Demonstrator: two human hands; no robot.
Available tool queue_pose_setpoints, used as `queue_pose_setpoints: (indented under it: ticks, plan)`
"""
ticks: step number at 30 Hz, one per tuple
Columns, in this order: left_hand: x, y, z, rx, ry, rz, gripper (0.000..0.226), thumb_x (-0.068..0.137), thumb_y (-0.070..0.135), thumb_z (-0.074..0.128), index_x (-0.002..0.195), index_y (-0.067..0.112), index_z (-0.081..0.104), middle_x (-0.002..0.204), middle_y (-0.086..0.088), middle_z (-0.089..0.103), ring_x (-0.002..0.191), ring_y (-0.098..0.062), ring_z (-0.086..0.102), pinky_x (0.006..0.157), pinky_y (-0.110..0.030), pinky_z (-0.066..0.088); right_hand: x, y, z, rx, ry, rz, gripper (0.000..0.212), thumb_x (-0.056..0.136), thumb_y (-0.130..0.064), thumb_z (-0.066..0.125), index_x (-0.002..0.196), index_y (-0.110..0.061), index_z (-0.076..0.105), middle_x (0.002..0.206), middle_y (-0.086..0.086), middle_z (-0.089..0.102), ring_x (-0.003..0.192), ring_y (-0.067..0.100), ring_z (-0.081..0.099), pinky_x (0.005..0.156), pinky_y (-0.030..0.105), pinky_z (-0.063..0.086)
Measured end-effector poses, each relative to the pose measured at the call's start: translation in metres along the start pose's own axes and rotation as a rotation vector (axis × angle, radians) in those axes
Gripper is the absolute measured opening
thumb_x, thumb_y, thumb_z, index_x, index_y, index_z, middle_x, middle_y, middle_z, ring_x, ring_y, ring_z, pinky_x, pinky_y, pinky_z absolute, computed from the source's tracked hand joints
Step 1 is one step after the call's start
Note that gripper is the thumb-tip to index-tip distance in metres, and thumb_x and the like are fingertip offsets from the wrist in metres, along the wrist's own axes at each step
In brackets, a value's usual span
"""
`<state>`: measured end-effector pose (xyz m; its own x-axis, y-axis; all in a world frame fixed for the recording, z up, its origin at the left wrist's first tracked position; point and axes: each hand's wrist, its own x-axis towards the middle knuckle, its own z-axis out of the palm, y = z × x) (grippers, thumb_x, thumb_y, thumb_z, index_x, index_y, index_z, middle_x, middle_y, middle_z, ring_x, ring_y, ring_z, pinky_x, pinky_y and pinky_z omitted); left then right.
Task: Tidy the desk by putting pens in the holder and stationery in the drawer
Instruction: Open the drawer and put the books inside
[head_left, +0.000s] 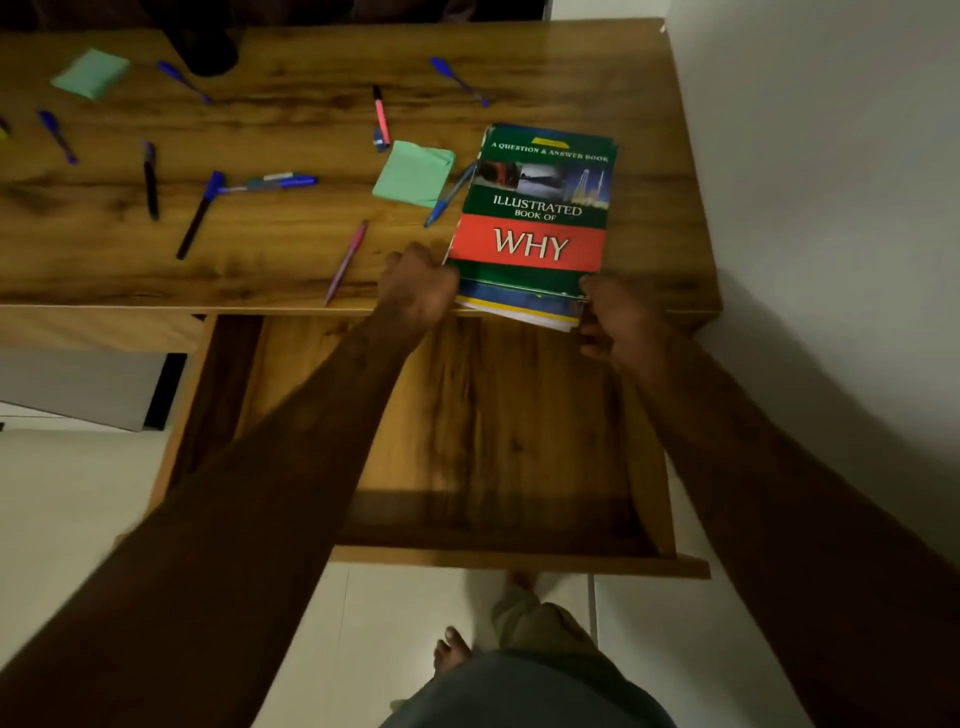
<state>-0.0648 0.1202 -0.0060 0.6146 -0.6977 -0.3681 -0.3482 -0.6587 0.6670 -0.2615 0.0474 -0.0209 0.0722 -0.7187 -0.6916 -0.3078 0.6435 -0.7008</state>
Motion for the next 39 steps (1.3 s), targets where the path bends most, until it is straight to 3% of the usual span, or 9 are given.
queue_pose_setpoints:
  ticks: [5,8,12,17,19,23,28,34,39]
  plan:
    - [0.016,0.007,0.014,0.363,-0.055,0.1,0.047,0.1,0.039,0.041,0.132,0.006,0.049,0.137,-0.022,0.044,0.127,-0.039,0.041,0.108,-0.046,0.035,0.033,0.01,0.015,-0.06,0.254,-0.189,0.043,0.077,-0.061,0.054,0.105,-0.028,0.058,0.108,0.004,0.068,0.086,0.026,0.069,0.069,0.046,0.062]
    - [0.019,0.007,0.017,0.386,-0.013,0.099,0.05,0.1,0.043,0.043,0.134,0.006,0.047,0.139,-0.022,0.042,0.128,-0.041,0.041,0.108,-0.047,0.035,0.032,0.019,0.023,-0.098,0.279,-0.283,0.032,0.081,-0.053,0.062,0.097,-0.028,0.052,0.11,0.006,0.065,0.093,0.028,0.068,0.077,0.05,0.061]
    - [0.023,0.005,0.022,0.209,0.006,-0.037,0.065,0.095,0.056,0.048,0.14,0.009,0.043,0.142,-0.021,0.043,0.128,-0.04,0.045,0.107,-0.052,0.039,0.022,0.014,0.024,-0.124,0.31,-0.309,0.031,0.085,-0.039,0.069,0.1,-0.011,0.072,0.101,0.011,0.072,0.088,0.027,0.07,0.08,0.042,0.06]
    - [0.013,0.004,0.019,-0.096,-0.089,-0.08,0.056,0.096,0.058,0.046,0.132,0.014,0.048,0.123,-0.005,0.057,0.104,-0.023,0.057,0.092,-0.043,0.051,0.006,0.022,0.008,0.017,0.229,-0.307,0.017,0.084,-0.021,0.072,0.068,-0.019,0.066,0.074,0.002,0.07,0.072,0.018,0.069,0.074,0.044,0.061]
    - [0.004,0.0,0.013,-0.192,-0.201,-0.072,0.043,0.101,0.051,0.043,0.126,0.019,0.054,0.107,0.001,0.058,0.088,-0.015,0.056,0.078,-0.033,0.048,-0.002,0.023,0.001,0.118,0.157,-0.231,0.011,0.08,-0.021,0.075,0.071,-0.018,0.068,0.08,0.004,0.073,0.08,0.027,0.073,0.07,0.046,0.062]
    - [-0.016,-0.023,0.005,-0.467,-0.348,-0.065,0.037,0.098,0.044,0.054,0.129,0.023,0.06,0.111,0.002,0.07,0.097,-0.021,0.068,0.062,-0.031,0.053,-0.013,0.03,-0.014,0.221,0.008,-0.05,0.022,0.085,-0.026,0.077,0.103,-0.02,0.067,0.101,0.0,0.072,0.094,0.024,0.069,0.071,0.035,0.056]
    - [-0.054,-0.048,0.008,-0.68,-0.354,-0.011,0.033,0.097,0.026,0.061,0.123,0.005,0.064,0.112,-0.009,0.074,0.098,-0.023,0.073,0.083,-0.036,0.058,-0.031,0.056,-0.022,0.123,-0.128,-0.066,0.028,0.091,-0.023,0.071,0.119,-0.022,0.069,0.116,0.001,0.075,0.111,0.027,0.067,0.1,0.054,0.052]
    - [-0.127,-0.079,-0.009,-0.717,-0.367,-0.053,0.03,0.095,0.027,0.064,0.113,0.004,0.065,0.103,-0.008,0.077,0.095,-0.023,0.074,0.082,-0.037,0.058,-0.107,0.096,-0.038,0.1,-0.152,-0.068,0.028,0.09,-0.023,0.071,0.118,-0.022,0.069,0.11,0.003,0.077,0.106,0.028,0.071,0.092,0.053,0.056]
    - [-0.184,-0.096,-0.028,-0.675,-0.466,-0.105,0.027,0.095,0.032,0.063,0.117,0.016,0.066,0.108,-0.002,0.076,0.103,-0.024,0.071,0.098,-0.049,0.052,-0.171,0.129,-0.048,0.089,-0.17,-0.065,0.027,0.09,-0.023,0.069,0.117,-0.018,0.07,0.107,0.007,0.078,0.1,0.03,0.074,0.088,0.049,0.058]
